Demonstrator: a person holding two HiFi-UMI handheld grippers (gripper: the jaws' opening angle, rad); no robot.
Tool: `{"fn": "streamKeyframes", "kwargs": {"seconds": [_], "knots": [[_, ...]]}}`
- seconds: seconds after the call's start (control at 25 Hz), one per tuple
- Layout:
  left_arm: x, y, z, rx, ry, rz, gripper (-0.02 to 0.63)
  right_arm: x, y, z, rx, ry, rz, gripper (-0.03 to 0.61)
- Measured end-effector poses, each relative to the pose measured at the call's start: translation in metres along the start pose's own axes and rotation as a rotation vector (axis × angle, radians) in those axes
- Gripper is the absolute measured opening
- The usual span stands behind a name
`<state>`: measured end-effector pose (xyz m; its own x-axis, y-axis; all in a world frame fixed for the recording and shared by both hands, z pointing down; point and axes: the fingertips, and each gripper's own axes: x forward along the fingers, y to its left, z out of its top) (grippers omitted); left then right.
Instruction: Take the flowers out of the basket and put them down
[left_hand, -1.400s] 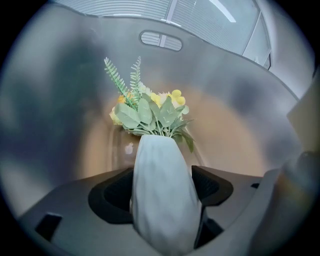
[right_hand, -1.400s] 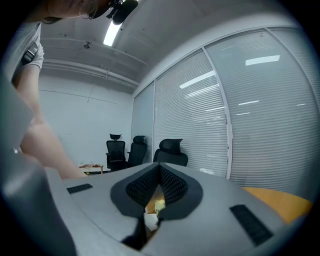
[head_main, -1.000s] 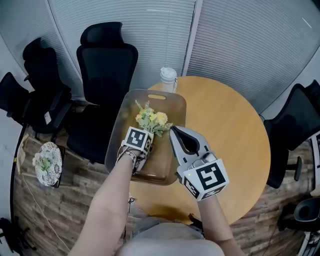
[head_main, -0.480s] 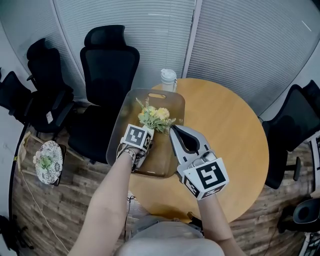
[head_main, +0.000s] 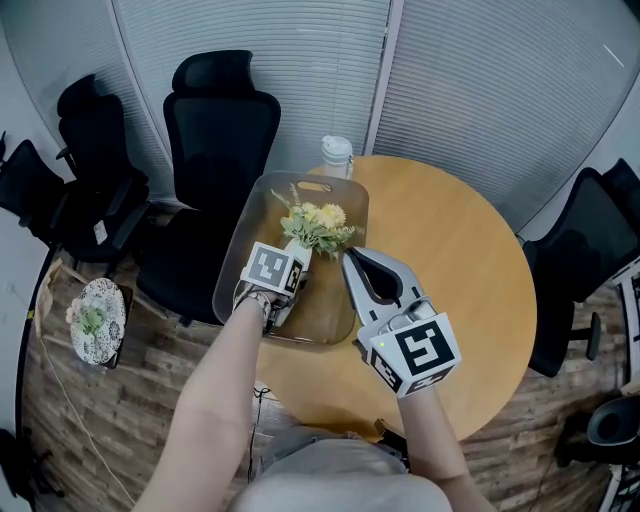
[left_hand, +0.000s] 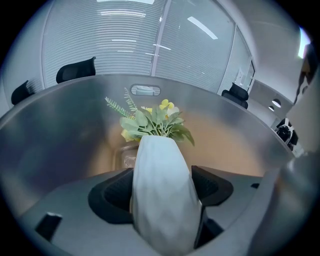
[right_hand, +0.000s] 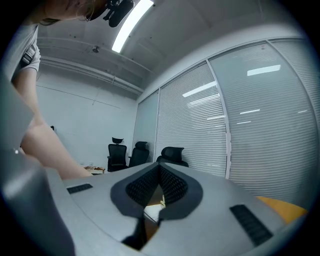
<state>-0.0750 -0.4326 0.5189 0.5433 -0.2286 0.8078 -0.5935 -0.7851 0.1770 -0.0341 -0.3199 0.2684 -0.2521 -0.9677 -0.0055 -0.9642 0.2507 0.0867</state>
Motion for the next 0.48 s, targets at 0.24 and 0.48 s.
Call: {"fn": "streamKeyframes", "kwargs": {"seconds": [0.24,0.48], "knots": [[-0.008,-0.006,0.013,0.035,-0.065,-0.008,0.368,-0.006,-0.002,0.001,-0.011,0.002,-0.01,0.023],[-0.023,-0.014,0.033,0.074,-0.157,-0.008,0.367,-0.011,0.001,0.008,-0.023,-0.013,-0.014,0.023]]}}
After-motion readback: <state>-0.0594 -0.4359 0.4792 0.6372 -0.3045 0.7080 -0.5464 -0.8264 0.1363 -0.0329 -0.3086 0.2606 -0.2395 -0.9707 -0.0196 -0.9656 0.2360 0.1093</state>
